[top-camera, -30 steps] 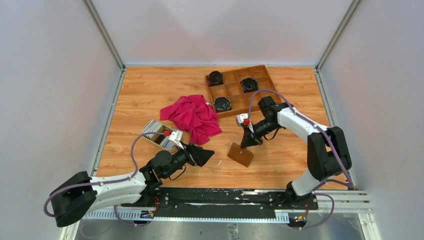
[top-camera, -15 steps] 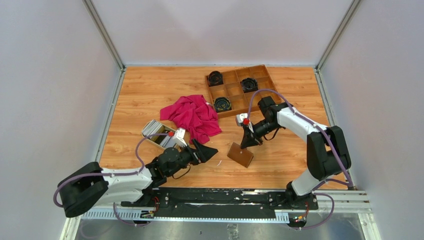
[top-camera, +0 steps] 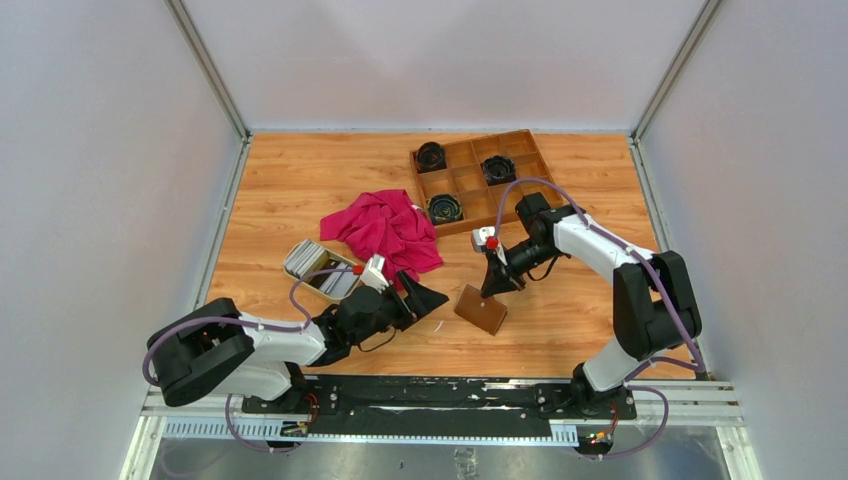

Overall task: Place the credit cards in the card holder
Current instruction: Open the card holder at the center of the board.

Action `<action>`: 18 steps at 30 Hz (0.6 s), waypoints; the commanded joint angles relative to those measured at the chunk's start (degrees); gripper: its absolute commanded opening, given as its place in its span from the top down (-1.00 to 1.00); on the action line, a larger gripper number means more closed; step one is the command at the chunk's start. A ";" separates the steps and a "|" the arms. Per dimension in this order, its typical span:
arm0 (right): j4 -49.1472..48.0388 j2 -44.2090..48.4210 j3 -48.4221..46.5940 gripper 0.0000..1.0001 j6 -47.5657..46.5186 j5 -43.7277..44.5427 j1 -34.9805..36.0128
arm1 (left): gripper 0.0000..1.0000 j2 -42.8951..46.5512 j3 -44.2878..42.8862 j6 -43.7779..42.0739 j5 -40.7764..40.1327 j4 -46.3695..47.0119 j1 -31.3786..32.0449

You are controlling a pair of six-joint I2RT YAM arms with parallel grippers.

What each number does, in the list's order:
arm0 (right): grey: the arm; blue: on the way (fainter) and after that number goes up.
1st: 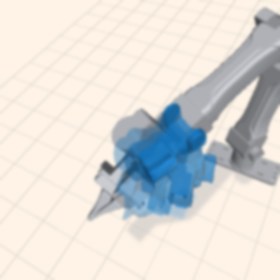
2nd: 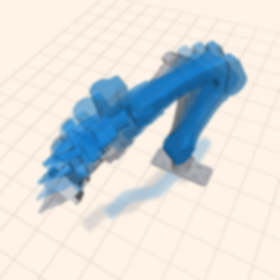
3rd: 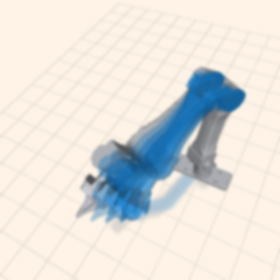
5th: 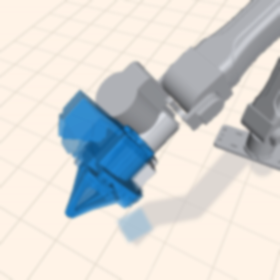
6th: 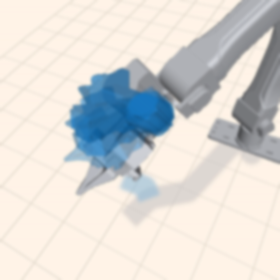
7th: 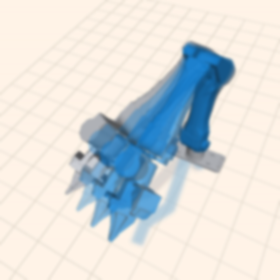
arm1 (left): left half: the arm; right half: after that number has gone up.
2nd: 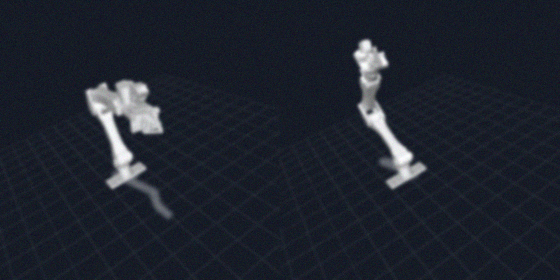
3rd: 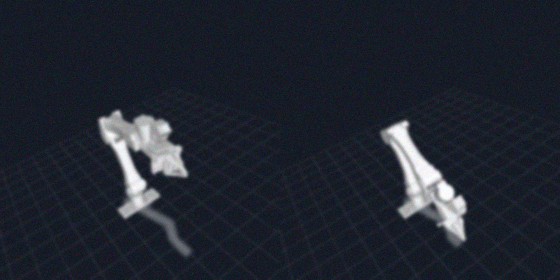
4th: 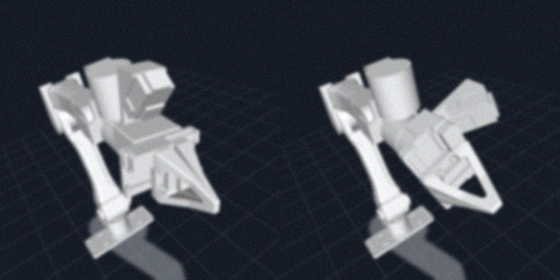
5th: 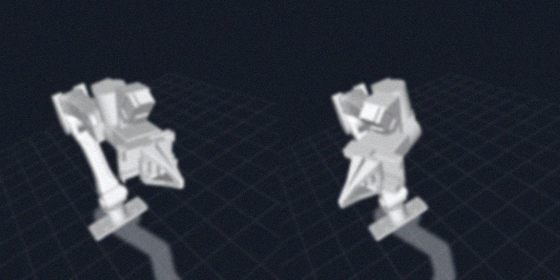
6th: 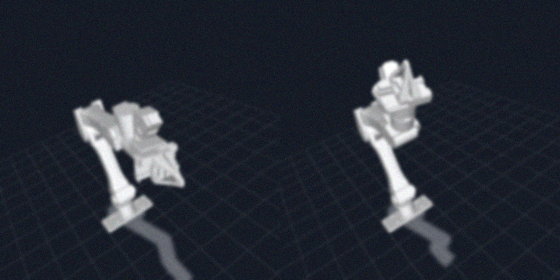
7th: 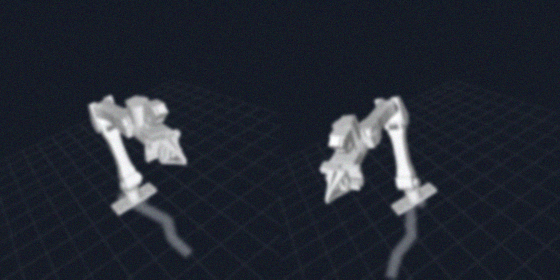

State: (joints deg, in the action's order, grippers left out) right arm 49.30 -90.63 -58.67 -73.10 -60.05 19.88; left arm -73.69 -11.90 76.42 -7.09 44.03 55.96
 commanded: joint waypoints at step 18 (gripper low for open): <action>0.80 -0.18 -0.74 0.99 -0.13 -2.13 0.93 | -0.82 -10.63 -8.38 14.50 -3.76 0.70 4.12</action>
State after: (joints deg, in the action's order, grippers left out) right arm 49.25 -90.80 -58.67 -73.10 -60.05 19.88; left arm -80.44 -17.28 86.43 -9.19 44.12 59.11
